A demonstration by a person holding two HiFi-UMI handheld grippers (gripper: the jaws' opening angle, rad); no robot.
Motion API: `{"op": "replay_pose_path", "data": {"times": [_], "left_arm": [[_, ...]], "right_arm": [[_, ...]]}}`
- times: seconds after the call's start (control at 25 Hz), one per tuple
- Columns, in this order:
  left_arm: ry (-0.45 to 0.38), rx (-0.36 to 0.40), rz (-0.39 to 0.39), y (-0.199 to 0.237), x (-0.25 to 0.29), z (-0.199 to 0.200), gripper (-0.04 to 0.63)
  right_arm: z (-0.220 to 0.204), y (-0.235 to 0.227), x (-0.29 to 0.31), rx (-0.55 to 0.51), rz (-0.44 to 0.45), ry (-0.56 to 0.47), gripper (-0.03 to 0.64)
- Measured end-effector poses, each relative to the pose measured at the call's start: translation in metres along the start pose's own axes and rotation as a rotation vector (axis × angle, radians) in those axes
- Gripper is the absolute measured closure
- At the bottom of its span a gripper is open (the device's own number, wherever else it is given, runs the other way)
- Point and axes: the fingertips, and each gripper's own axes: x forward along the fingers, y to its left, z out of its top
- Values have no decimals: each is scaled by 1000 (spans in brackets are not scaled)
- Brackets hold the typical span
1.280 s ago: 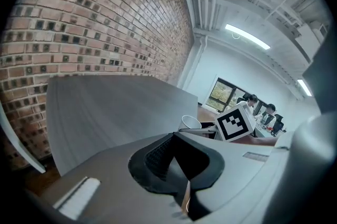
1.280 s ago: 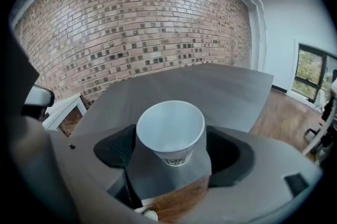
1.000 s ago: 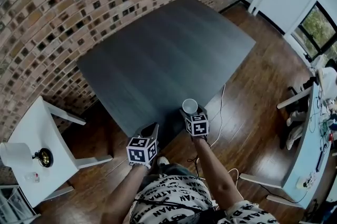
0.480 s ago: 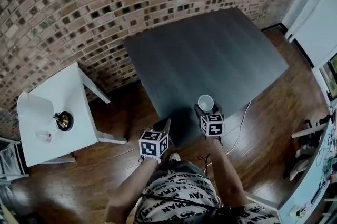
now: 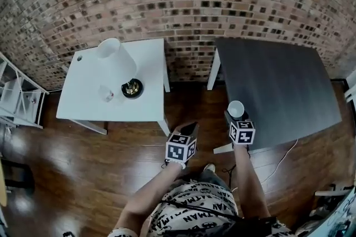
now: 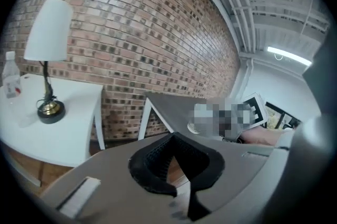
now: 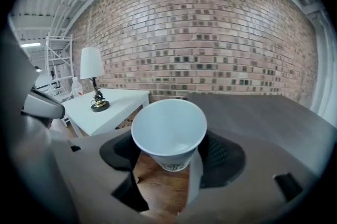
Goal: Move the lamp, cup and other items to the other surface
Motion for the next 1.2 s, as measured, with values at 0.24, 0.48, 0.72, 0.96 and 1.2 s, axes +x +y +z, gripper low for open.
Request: {"op": "replay_pose_path", "data": {"times": [0.24,0.48,0.72,0.96,1.2], "left_arm": [[-54,-80,117,76,-81,-11,595],[-89,-159,218,135,-132,-29,595],[-143,-210,314,181,-139,-19,595],[-166,-240,366,212,-105,6,595],[-166,-252,403,235,-68,21,595]], "right_arm": [[31,105,23,-76,109,-6,284],[52,181,54,-147,199,-2,284],[76,233,111,-215,308,8,284],[93,266,180,-263,416,46,284],[100,299,245,-305,533,79,284]]}}
